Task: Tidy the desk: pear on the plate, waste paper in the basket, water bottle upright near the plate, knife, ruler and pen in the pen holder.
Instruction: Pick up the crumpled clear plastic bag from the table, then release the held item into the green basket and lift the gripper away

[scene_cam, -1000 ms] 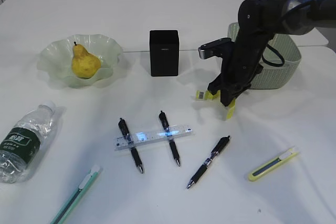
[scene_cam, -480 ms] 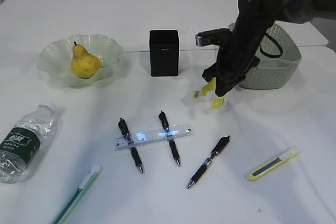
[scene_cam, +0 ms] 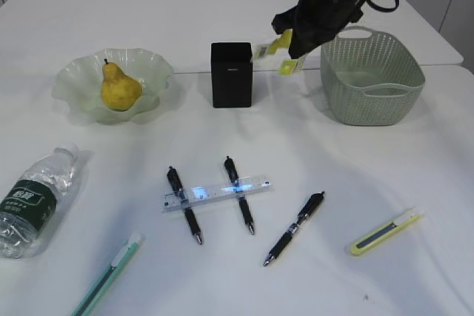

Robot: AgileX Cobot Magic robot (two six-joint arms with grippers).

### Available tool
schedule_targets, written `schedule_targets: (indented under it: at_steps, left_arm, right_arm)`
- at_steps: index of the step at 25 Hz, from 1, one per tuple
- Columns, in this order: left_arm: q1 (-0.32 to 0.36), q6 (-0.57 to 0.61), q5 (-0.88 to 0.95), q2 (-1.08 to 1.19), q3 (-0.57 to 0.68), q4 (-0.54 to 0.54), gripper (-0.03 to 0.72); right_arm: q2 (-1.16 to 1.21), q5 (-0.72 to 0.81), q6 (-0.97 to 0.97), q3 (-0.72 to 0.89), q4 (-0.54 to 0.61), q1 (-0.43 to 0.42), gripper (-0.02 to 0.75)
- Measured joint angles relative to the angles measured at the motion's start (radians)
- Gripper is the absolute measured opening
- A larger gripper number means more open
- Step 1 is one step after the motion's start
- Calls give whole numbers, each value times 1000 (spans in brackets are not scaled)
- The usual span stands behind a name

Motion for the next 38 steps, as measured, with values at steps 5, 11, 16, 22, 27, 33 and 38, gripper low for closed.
schedule_targets:
  at_steps: [5,11,16,22,27,33,38]
  left_arm:
    - [0,0,0,0,0,0,425]
    - [0,0,0,0,0,0,423]
    - [0,0,0,0,0,0,415]
    - [0,0,0,0,0,0,414]
    - [0,0,0,0,0,-2,412]
    - [0,0,0,0,0,-5,411]
    - [0,0,0,0,0,-7,411]
  right_arm:
    - [0,7,136,-55,-145,0,15]
    - [0,14,295,-55,-329,-4,15]
    - [0,14,338,-55,-354,-57,15]
    - [0,8,370,-55,-357,-170,15]
    - [2,-11,374,-55,-346,-186,15]
    - [35,-22,376,-60,-329,-186,17]
    - [42,-48,379,-56,-298,-186,200]
